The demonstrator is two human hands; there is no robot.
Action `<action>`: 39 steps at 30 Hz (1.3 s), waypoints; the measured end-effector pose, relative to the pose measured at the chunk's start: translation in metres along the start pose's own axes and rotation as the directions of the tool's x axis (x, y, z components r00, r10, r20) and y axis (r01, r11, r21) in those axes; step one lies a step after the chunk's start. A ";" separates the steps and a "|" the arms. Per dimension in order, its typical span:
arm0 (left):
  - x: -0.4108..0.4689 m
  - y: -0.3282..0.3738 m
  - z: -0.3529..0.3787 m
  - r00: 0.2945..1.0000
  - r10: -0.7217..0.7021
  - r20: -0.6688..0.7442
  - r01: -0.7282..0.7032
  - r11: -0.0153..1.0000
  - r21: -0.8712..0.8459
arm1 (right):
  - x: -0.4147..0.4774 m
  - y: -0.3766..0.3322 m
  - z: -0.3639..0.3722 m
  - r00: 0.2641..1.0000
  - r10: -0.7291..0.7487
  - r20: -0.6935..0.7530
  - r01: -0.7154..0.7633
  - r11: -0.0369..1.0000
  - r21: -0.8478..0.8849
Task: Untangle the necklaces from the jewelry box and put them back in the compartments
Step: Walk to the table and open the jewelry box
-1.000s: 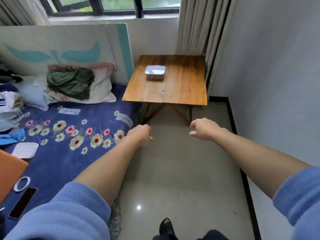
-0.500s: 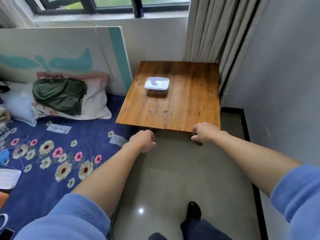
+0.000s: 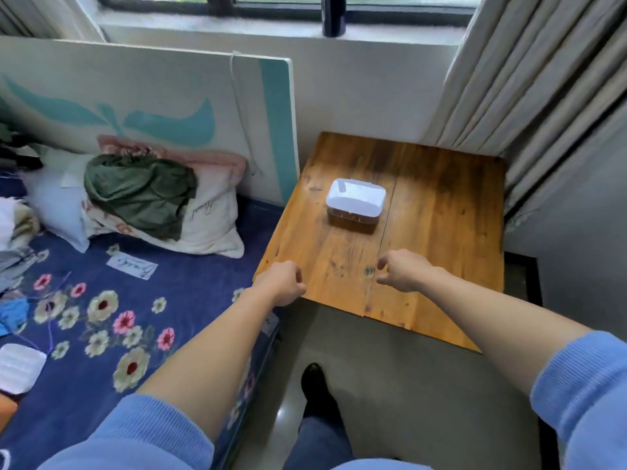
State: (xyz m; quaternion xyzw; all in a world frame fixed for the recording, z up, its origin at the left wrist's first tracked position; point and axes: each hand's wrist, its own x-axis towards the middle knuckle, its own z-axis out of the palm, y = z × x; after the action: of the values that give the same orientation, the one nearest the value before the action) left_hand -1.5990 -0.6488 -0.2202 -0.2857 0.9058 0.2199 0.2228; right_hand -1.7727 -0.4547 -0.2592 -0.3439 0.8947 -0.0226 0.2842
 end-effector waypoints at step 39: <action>0.360 0.055 -0.013 0.950 -0.283 0.134 0.307 0.758 -0.576 | 0.255 0.051 -0.016 0.901 0.434 0.001 -0.365 0.758 0.540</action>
State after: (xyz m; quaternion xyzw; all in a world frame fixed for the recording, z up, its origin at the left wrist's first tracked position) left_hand -1.9019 -0.7660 -0.3849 -0.4752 0.7314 0.4578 0.1723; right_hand -1.9654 -0.5790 -0.3834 -0.0513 0.9218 -0.2273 0.3097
